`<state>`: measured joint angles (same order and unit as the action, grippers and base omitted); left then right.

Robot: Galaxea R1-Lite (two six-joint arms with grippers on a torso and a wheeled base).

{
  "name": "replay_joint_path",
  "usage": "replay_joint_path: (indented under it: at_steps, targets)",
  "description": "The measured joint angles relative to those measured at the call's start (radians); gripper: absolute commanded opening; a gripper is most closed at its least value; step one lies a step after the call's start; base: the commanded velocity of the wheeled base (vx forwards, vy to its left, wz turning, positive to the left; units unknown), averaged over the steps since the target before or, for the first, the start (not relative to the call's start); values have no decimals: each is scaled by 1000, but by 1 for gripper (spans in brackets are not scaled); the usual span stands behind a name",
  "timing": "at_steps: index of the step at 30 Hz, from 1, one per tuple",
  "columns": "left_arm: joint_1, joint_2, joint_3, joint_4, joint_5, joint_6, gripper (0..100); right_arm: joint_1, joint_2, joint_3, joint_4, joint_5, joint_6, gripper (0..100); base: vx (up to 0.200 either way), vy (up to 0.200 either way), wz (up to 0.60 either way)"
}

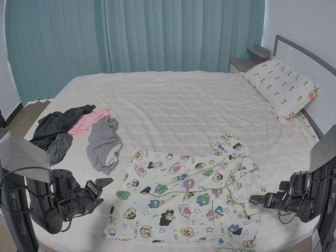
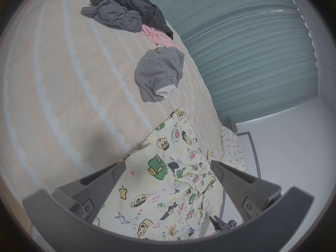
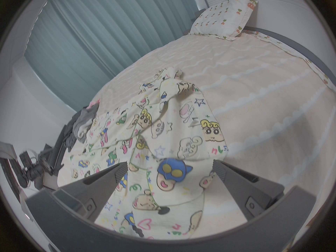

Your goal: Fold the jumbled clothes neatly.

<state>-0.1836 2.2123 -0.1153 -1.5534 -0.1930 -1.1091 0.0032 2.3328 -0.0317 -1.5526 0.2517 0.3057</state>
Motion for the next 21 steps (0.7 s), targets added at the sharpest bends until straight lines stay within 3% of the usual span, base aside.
replay_joint_path:
  at_steps: [11,21]
  targets:
    - [-75,-6,69,0,28,33,100,8,16,14,-1,4,-19,100,-200,0,0]
    - [-175,37,97,0,140,71,100,21,39,14,0,4,-21,100,0,0,0]
